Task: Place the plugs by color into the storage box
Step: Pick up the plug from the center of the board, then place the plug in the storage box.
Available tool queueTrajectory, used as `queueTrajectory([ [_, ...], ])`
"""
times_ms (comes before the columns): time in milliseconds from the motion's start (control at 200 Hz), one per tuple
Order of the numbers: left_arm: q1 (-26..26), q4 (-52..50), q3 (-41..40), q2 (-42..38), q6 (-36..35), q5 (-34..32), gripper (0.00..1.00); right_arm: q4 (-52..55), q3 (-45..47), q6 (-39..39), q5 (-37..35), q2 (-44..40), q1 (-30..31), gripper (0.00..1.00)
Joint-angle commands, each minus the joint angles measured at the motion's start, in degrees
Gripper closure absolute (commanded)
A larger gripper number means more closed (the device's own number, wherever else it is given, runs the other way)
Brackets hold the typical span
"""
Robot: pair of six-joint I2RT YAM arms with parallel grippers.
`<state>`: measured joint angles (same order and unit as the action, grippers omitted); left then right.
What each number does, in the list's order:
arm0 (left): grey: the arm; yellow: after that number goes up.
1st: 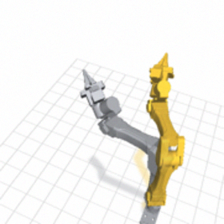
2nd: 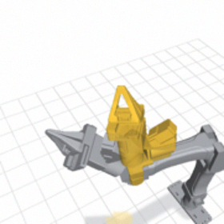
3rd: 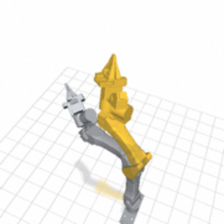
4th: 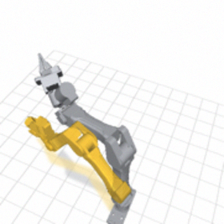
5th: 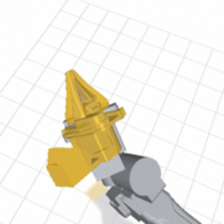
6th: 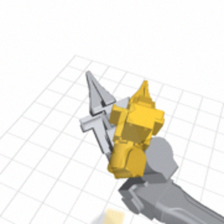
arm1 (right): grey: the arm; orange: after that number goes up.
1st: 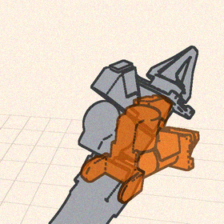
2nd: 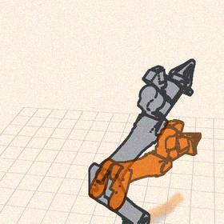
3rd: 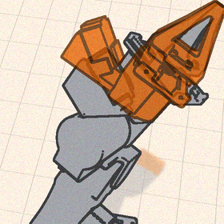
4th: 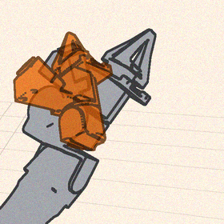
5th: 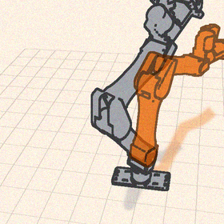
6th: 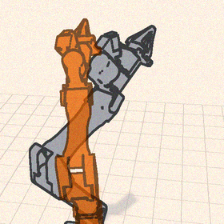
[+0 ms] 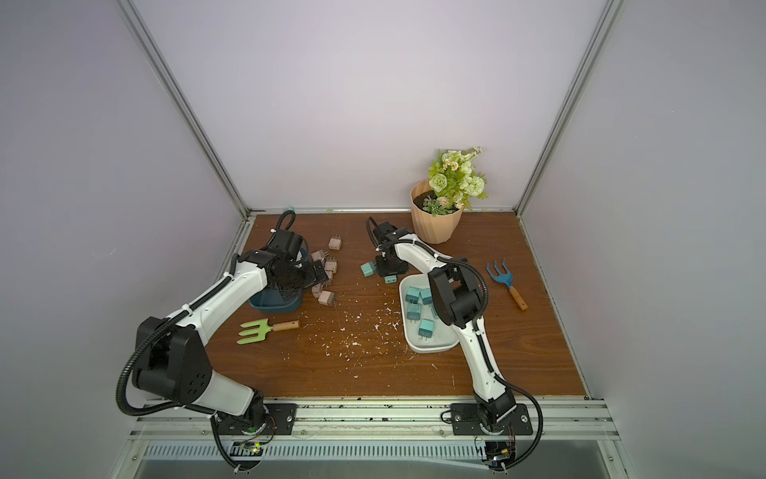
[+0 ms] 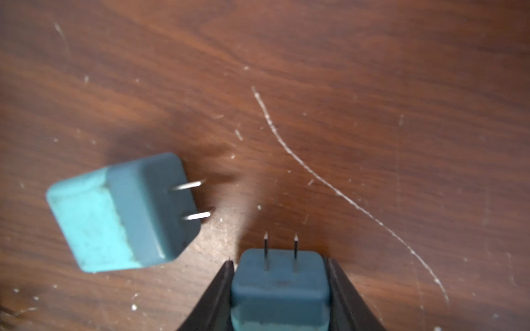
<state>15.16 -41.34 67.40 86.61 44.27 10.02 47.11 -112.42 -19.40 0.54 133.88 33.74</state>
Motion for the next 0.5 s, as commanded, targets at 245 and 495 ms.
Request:
queueTrajectory([
  [245, 0.27, -0.66, 1.28, 0.19, -0.15, -0.89, 0.0, 7.49, -6.05, 1.52, -0.03, -7.63, 0.68, 0.6],
  [495, 0.26, -0.71, 3.21, 1.86, -1.11, -0.38, 0.0, 7.99, 7.15, 2.19, -2.52, -23.32, -1.74, 0.6],
])
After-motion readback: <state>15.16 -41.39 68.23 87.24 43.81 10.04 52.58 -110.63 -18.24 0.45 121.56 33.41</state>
